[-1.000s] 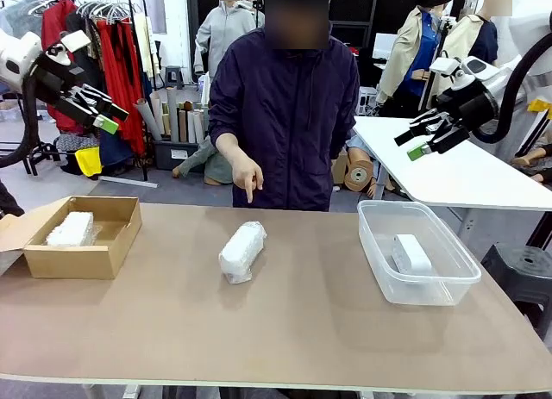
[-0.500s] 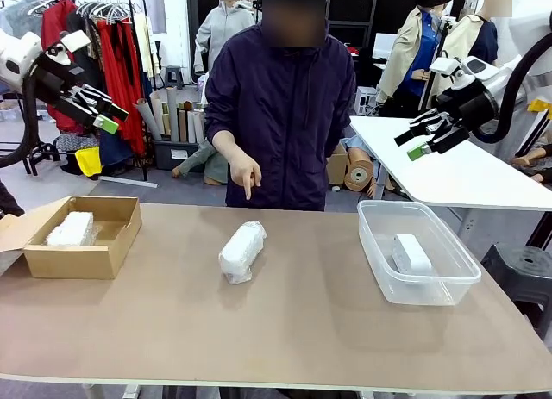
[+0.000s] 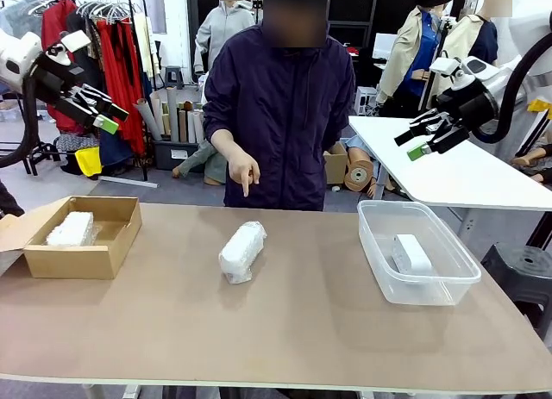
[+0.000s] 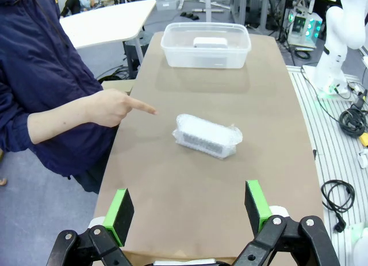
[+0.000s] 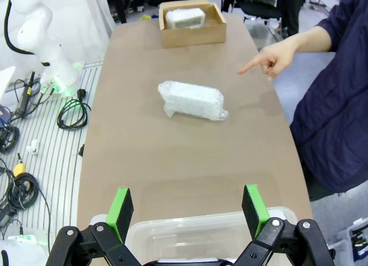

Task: Separate and place wrapped and unwrapped clocks.
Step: Pick up the Digital clock indicated by the person.

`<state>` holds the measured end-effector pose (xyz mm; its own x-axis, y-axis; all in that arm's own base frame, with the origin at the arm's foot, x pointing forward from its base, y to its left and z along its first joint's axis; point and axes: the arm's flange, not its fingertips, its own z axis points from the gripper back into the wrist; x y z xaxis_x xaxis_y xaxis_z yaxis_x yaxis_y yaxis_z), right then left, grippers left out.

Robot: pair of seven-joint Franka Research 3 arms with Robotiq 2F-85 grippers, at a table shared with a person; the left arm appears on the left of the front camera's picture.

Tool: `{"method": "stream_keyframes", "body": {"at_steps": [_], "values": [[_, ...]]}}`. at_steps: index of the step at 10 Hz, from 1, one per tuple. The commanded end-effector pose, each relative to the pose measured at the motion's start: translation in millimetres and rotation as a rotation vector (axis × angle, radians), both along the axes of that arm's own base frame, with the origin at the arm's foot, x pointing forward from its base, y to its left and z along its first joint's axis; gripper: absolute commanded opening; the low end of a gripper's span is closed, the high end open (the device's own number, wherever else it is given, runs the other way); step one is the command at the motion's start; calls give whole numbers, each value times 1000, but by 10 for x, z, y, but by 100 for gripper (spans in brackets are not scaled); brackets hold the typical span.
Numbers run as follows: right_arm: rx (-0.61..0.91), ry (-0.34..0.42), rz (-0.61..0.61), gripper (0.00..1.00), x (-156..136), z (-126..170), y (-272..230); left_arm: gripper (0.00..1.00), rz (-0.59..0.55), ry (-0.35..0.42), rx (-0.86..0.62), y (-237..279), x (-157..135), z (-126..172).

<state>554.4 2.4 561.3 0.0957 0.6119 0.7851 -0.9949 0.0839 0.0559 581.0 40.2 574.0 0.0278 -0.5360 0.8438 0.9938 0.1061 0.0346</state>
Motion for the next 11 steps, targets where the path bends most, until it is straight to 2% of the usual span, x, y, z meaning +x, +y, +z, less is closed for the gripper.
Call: {"method": "stream_keyframes", "body": {"at_steps": [1,2,3,5,7,9,11], "values": [[0,-6,2,100,-13,21,4,100,-13,-13,-9,3,-14,7],[0,-6,2,100,-13,21,4,100,0,0,0,0,0,0],[0,-6,2,100,-13,21,4,100,90,94,90,-55,63,-40],[0,-6,2,100,-13,21,4,100,265,234,211,-387,160,-68],[0,-6,2,100,-13,21,4,100,388,325,328,-739,231,-86],[0,-6,2,100,-13,21,4,100,465,381,540,-1210,235,-130],[0,-6,2,100,-13,21,4,100,448,370,624,-1635,206,-194]]}}
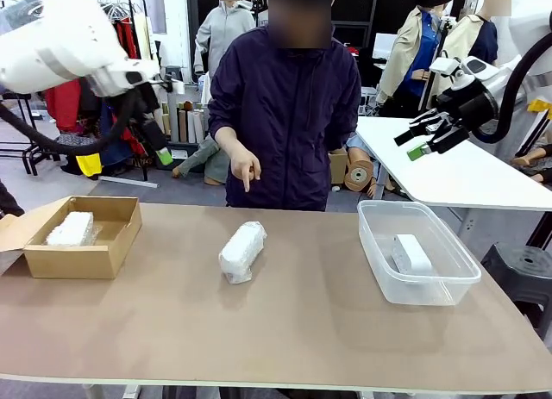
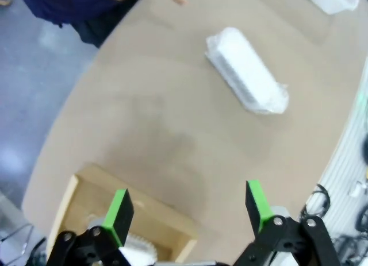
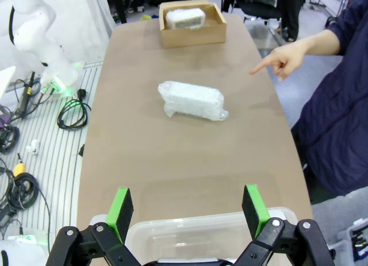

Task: Separate and place wrapped and unwrapped clocks.
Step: Pick up the Digital clock indicated by the person.

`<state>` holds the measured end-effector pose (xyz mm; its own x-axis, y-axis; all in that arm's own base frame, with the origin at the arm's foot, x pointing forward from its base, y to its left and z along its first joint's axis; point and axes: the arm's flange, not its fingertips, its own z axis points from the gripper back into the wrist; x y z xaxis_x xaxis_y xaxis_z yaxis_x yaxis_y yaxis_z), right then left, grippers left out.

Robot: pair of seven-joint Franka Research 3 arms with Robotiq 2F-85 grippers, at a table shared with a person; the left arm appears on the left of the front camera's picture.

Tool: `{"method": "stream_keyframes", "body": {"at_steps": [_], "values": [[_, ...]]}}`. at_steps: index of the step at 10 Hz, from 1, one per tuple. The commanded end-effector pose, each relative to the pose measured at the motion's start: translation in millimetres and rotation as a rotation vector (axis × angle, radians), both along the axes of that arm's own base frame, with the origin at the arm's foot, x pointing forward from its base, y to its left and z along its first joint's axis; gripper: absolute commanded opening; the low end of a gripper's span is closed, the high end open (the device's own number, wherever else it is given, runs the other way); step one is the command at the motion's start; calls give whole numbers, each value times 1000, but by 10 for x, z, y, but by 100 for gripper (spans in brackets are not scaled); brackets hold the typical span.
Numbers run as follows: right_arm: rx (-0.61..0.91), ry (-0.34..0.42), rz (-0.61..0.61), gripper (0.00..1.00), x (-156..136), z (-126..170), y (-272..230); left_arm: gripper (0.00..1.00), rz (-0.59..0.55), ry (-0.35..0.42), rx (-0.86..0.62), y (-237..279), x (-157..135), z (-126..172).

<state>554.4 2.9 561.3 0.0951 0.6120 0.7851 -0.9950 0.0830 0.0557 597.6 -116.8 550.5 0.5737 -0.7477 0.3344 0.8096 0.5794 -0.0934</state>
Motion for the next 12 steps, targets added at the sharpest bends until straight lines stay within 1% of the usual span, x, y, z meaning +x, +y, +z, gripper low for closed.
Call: {"method": "stream_keyframes", "body": {"at_steps": [1,3,5,6,7,8,12], "values": [[0,-6,2,100,-13,20,-1,100,-55,31,41,-282,35,-38],[0,-6,2,100,-13,20,-1,100,-79,-1,58,-596,41,-233],[0,-6,2,100,-13,20,-1,100,-105,10,17,-765,29,-357],[0,-6,2,100,-13,20,-1,100,-113,13,-40,-768,42,-368],[0,-6,2,100,-13,20,-1,100,-128,49,-84,-646,62,-308],[0,-6,2,100,-13,20,-1,100,-110,22,12,-840,17,-411],[0,-6,2,100,-13,20,-1,100,-117,27,-8,-823,25,-417]]}}
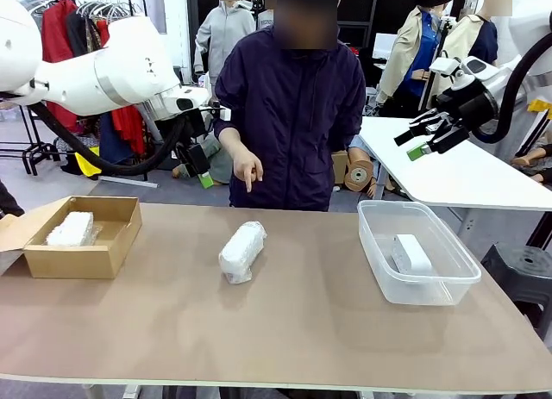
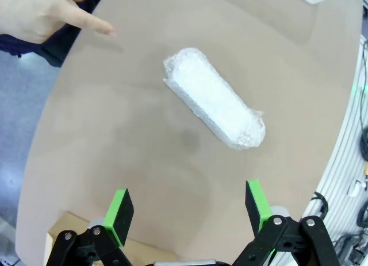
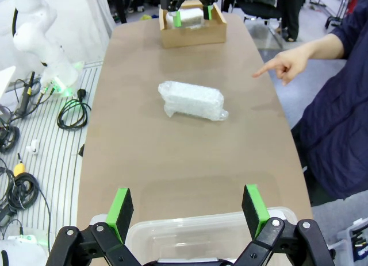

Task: Separate and place wrapped and unwrapped clocks.
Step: Pick up the Digital clock indicated by the person.

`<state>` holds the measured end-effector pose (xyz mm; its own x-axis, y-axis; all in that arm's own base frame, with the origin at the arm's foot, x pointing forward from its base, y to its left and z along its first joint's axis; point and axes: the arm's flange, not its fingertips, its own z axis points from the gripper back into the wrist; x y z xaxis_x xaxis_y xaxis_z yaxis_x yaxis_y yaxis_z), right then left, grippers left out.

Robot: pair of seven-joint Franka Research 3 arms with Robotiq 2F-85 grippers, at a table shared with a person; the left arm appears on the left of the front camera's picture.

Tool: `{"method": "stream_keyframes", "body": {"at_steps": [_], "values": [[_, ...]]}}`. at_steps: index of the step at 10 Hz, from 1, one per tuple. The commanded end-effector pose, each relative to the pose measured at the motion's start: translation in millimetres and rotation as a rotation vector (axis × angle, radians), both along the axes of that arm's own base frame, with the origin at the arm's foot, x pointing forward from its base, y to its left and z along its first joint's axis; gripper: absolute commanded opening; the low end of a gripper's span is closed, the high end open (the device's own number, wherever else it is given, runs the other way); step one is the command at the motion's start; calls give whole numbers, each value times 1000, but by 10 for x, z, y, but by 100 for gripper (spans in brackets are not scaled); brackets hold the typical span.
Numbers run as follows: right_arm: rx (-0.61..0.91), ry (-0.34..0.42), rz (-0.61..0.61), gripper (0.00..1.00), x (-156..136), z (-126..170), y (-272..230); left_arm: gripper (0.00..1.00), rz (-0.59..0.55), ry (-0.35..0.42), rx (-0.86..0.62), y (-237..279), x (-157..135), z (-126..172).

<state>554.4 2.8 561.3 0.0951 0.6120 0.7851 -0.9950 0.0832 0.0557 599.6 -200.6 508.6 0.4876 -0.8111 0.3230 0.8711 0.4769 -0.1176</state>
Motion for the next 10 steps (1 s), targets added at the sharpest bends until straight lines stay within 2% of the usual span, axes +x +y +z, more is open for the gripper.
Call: {"method": "stream_keyframes", "body": {"at_steps": [1,2,4,7,8,10], "values": [[0,-6,2,100,-13,20,0,100,160,14,116,-137,65,-73],[0,-6,2,100,-13,20,0,100,249,52,183,-292,85,-182],[0,-6,2,100,-13,20,0,100,396,54,251,-590,75,-417],[0,-6,2,100,-13,20,0,100,501,-48,240,-1086,-28,-879],[0,-6,2,100,-13,20,0,100,563,7,222,-1179,-71,-988],[0,-6,2,100,-13,20,0,100,603,28,176,-1289,-160,-1111]]}}
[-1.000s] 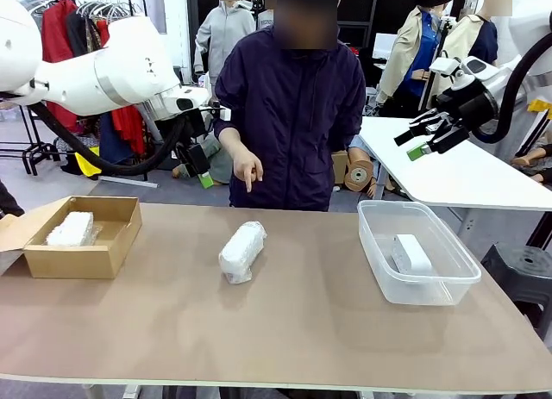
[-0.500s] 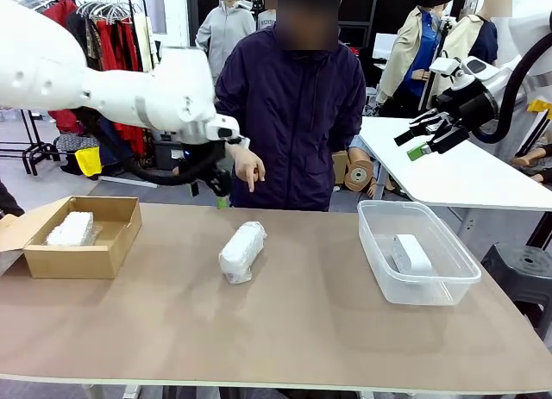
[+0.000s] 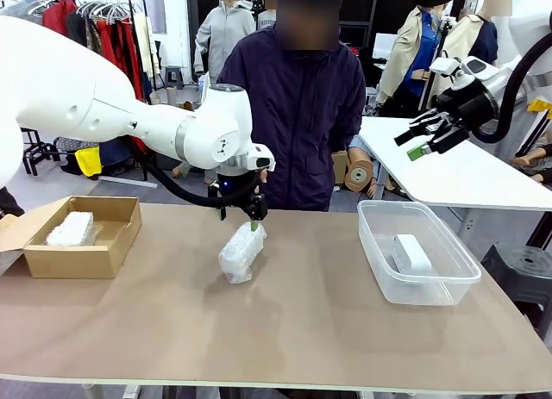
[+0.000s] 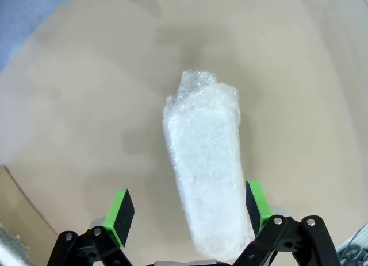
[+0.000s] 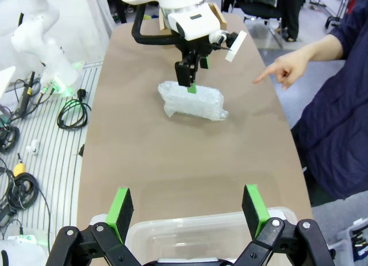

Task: Separate and place wrapped and unwrapped clocks.
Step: Pick up the Digital clock indicated by the person.

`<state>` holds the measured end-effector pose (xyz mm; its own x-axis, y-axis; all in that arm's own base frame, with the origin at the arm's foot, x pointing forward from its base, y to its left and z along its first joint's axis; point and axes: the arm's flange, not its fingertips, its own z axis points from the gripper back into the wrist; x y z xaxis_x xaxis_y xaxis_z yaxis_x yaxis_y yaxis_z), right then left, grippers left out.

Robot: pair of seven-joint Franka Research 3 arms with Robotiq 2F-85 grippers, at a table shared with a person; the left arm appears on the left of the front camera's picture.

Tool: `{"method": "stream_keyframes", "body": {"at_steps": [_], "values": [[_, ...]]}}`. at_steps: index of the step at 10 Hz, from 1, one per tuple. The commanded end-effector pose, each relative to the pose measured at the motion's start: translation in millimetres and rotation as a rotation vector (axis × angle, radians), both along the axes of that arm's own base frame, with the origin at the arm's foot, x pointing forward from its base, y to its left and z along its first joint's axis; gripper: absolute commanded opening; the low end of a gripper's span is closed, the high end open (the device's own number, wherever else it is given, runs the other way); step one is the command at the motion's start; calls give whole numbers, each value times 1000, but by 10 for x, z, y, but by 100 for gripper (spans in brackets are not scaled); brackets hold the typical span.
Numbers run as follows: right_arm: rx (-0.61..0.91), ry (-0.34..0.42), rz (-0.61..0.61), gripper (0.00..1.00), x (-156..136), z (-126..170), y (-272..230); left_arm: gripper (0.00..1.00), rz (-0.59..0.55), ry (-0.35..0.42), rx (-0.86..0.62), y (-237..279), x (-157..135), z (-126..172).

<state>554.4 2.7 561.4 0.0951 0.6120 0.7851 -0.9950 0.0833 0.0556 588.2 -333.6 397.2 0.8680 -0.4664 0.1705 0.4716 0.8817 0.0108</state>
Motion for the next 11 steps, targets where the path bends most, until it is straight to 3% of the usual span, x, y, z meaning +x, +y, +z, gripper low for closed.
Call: {"method": "stream_keyframes", "body": {"at_steps": [1,7,11], "values": [[0,-6,2,100,-13,20,1,100,46,4,-35,-14,-89,-53],[0,-6,2,100,-13,20,1,100,32,48,-15,-97,-236,-489],[0,-6,2,100,-13,20,1,100,7,36,-43,-35,-254,-723]]}}
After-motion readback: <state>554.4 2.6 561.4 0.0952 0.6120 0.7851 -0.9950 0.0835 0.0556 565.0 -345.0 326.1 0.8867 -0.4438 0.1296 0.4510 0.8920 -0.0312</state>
